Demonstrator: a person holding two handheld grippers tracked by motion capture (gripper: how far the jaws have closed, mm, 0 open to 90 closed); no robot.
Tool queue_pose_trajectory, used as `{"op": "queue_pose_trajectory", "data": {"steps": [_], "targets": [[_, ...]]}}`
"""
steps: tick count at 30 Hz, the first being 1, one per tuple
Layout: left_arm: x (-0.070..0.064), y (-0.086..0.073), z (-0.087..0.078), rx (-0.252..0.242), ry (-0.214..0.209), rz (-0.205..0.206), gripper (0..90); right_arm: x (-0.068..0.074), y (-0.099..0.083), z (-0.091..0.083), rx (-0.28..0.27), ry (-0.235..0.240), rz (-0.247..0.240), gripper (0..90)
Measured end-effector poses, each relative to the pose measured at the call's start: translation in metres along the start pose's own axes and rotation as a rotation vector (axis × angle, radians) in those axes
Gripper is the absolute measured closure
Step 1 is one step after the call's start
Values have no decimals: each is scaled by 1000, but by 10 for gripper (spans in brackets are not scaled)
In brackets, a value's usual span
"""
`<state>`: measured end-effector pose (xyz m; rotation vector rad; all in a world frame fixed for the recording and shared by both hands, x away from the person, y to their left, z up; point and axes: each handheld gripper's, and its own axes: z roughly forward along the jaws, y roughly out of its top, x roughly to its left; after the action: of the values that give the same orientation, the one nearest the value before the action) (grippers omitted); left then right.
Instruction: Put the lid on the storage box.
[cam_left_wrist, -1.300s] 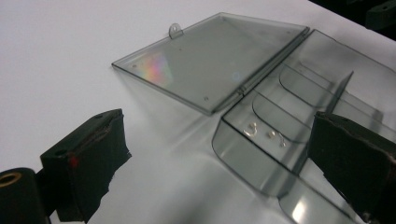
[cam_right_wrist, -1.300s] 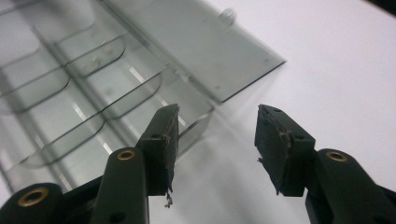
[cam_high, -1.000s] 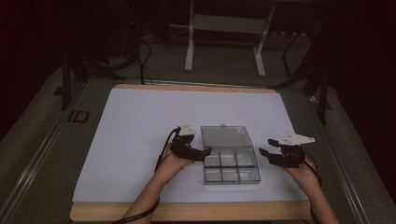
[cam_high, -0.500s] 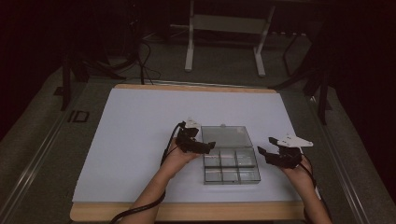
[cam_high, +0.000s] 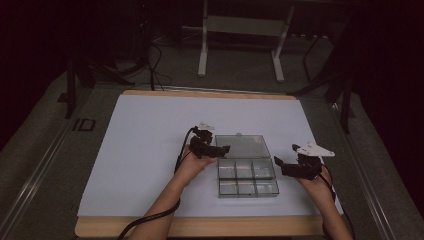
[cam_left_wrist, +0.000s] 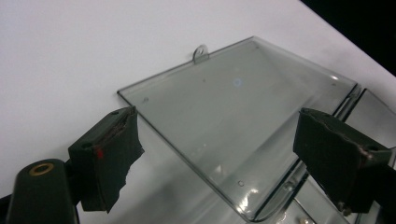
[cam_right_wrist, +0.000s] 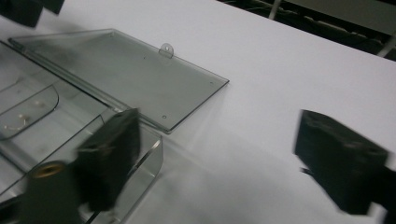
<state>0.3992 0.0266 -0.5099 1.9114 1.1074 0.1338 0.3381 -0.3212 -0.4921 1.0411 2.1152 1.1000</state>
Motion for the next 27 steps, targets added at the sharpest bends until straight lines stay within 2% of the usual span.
{"op": "queue_pose_trajectory", "data": {"steps": [5,9,10,12,13,15,16,18,27], "targets": [[5,-7,6,36,-9,-38,166,-1,-1,1,-1,3,17,120],[9,-10,9,56,-43,-71,203,-1,-1,1,-12,11,19,104],[9,-11,10,62,-51,-79,203,0,-1,1,-22,-6,16,105],[9,-10,11,73,-68,-89,206,1,0,2,-17,-2,20,104],[10,-10,12,77,-75,-96,214,2,0,2,-21,-22,13,105],[10,-10,14,82,-91,-108,226,3,0,3,-5,-14,-2,105],[11,-10,16,87,-95,-119,229,4,-1,4,-6,-26,-5,106],[10,-9,17,88,-91,-120,244,4,0,4,-1,-24,-6,134],[11,-9,17,99,-96,-136,257,5,-1,6,16,-13,-14,140]]}}
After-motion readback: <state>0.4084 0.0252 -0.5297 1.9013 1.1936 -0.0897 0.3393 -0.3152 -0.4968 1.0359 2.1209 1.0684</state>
